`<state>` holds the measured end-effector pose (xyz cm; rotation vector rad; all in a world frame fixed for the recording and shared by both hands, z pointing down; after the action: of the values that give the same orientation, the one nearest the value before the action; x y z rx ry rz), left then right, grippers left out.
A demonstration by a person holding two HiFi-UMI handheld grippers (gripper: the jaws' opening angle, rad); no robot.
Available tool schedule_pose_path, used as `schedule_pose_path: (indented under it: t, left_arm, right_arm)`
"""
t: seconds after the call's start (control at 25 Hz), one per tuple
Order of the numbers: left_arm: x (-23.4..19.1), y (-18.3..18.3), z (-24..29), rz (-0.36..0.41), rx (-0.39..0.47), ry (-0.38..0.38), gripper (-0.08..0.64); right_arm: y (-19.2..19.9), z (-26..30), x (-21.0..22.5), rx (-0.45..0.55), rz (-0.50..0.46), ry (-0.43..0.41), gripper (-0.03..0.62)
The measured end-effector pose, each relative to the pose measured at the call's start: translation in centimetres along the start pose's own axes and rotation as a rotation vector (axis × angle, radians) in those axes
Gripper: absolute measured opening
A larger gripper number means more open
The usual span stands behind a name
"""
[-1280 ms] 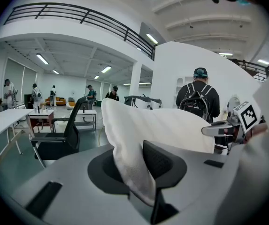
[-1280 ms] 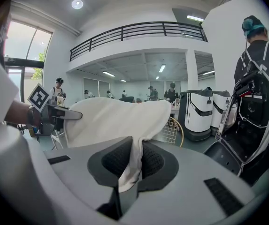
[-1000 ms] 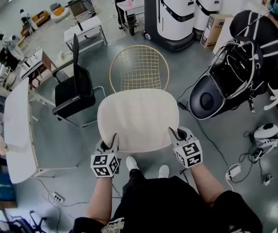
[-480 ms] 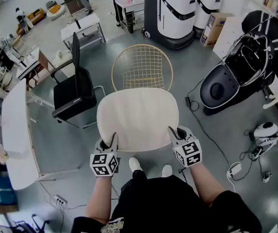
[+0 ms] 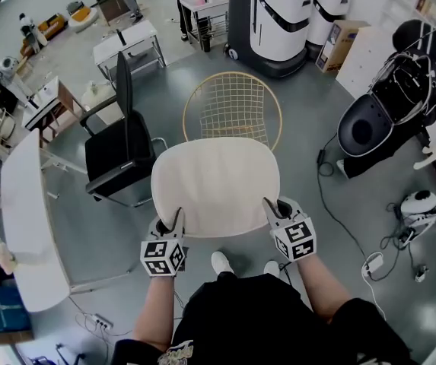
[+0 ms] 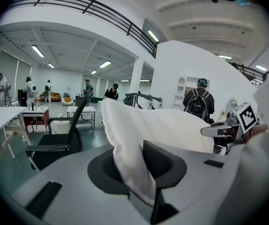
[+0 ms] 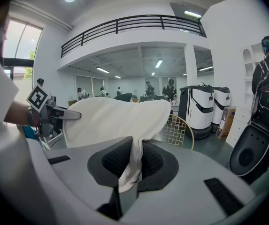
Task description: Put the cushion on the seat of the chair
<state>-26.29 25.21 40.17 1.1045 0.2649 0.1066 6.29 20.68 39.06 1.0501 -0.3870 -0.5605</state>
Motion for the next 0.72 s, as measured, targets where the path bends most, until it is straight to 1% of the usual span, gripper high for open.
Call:
schedule_pose_path:
  t: [0.4, 0.72]
  left_arm:
    - [-6.4, -1.5, 2.5, 0.017, -0.005, 0.036, 0.103]
    - [-7.4, -2.5, 4.5, 0.022, -0.014, 0.049, 0.103]
  right_arm:
    - [-1.9, 5.5, -2.3, 0.011, 0.009, 0.035, 0.044]
    - [-2.9, 7.4, -1.3, 0.005, 0.011, 0.045, 0.044]
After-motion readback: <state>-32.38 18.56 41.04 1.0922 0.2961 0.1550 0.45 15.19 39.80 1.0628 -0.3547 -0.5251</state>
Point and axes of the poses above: the fingertips, and each gripper's own axes: z forward along the fingers, x to its right, y out of its underside, the point moved 9 cm from there along -z, backward along the fingers
